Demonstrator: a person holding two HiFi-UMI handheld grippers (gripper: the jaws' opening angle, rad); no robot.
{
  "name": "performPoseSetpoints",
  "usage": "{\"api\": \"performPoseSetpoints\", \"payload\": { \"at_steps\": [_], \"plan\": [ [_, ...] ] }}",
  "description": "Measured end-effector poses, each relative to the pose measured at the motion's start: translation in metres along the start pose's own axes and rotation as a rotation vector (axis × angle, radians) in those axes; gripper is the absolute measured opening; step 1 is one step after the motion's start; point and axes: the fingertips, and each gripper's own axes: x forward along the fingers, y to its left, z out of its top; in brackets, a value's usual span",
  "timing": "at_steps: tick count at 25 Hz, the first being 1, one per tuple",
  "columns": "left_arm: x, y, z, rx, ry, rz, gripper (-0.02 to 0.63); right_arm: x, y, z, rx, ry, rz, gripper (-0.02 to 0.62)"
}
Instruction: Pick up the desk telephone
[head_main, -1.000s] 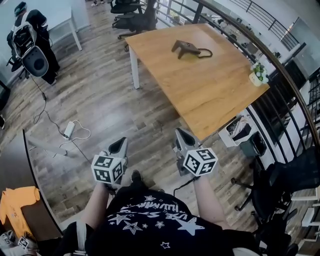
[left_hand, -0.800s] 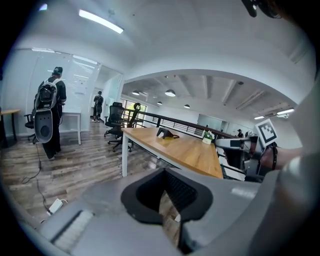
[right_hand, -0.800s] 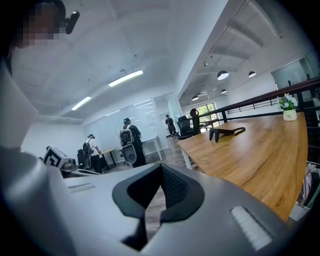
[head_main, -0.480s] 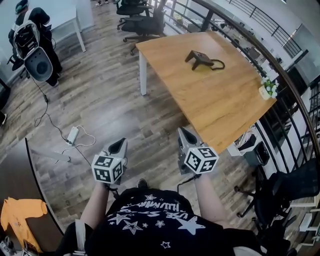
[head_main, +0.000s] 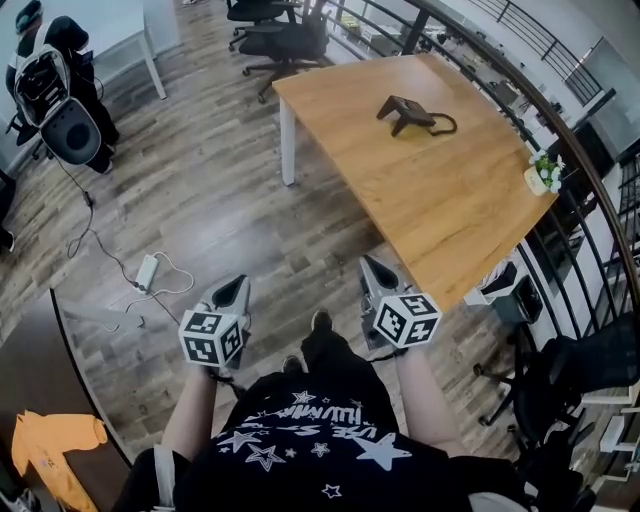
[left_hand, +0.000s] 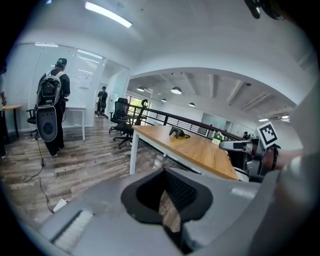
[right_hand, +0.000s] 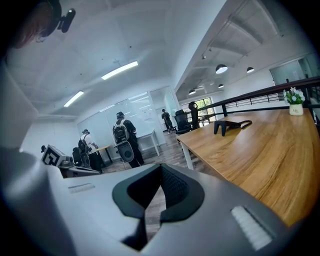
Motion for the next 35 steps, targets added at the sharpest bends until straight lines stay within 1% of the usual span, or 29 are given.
{"api": "performPoseSetpoints", "payload": {
  "at_steps": [4, 7, 13, 16, 19, 24, 31, 35],
  "plan": [
    [0.01, 0.008, 0.008, -0.031, -0.01, 0.0, 0.002, 0.022, -0.002, 0.004, -0.008, 0.013, 0.022, 0.0],
    [0.02, 0.018, 0.02, -0.04, -0.026, 0.019, 0.002, 0.047, -0.004, 0.009, -0.006, 0.019, 0.045, 0.0],
    [0.046, 0.047, 0.049, -0.035, -0.02, 0.054, 0.002, 0.102, -0.01, 0.04, 0.0, 0.004, 0.098, 0.0],
    [0.065, 0.061, 0.064, -0.061, -0.023, 0.061, 0.002, 0.124, -0.02, 0.054, -0.006, 0.002, 0.108, 0.0],
    [0.087, 0.067, 0.086, -0.083, -0.04, 0.062, 0.002, 0.141, -0.042, 0.069, -0.004, 0.004, 0.096, 0.0],
    [0.129, 0.073, 0.122, -0.075, -0.047, 0.051, 0.002, 0.161, -0.081, 0.097, 0.012, -0.008, 0.051, 0.0],
    [0.186, 0.054, 0.147, -0.042, -0.004, -0.013, 0.002, 0.18, -0.135, 0.123, 0.041, -0.024, 0.001, 0.0],
    [0.21, 0.05, 0.16, -0.029, 0.012, -0.021, 0.002, 0.186, -0.165, 0.134, 0.064, -0.034, -0.026, 0.0]
  ]
}}
